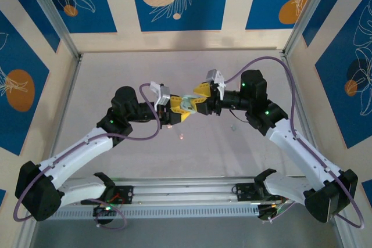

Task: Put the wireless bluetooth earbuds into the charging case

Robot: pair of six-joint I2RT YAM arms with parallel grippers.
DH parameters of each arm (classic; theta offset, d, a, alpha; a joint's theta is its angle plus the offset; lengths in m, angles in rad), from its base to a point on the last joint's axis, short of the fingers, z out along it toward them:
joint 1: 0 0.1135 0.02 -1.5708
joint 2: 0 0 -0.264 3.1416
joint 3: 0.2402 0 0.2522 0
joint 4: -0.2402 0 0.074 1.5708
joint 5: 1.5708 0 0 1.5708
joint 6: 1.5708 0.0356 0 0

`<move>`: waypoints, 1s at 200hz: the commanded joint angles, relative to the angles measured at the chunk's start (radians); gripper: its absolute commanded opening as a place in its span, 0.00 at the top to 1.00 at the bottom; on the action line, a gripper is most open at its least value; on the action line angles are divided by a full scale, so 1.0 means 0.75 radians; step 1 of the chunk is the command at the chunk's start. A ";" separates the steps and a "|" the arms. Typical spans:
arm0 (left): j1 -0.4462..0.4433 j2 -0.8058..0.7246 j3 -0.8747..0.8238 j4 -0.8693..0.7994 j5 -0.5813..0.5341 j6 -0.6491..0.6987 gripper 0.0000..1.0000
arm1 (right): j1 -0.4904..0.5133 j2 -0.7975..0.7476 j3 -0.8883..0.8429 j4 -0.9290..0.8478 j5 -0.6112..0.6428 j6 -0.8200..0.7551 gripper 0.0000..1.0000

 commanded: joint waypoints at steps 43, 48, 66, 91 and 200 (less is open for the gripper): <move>-0.011 -0.012 0.014 0.012 0.050 0.004 0.70 | 0.009 0.026 0.112 -0.156 -0.165 -0.190 0.78; -0.010 -0.013 0.015 0.010 0.049 0.007 0.69 | 0.009 0.026 0.112 -0.161 -0.171 -0.193 0.81; -0.011 -0.009 0.015 0.005 0.045 0.010 0.67 | 0.007 0.024 0.119 -0.173 -0.196 -0.207 0.86; -0.010 -0.003 0.018 -0.002 0.037 0.009 0.59 | 0.006 0.025 0.125 -0.169 -0.222 -0.206 0.91; -0.024 0.031 0.045 -0.026 0.029 -0.004 0.38 | 0.007 0.028 0.108 -0.114 -0.193 -0.158 0.93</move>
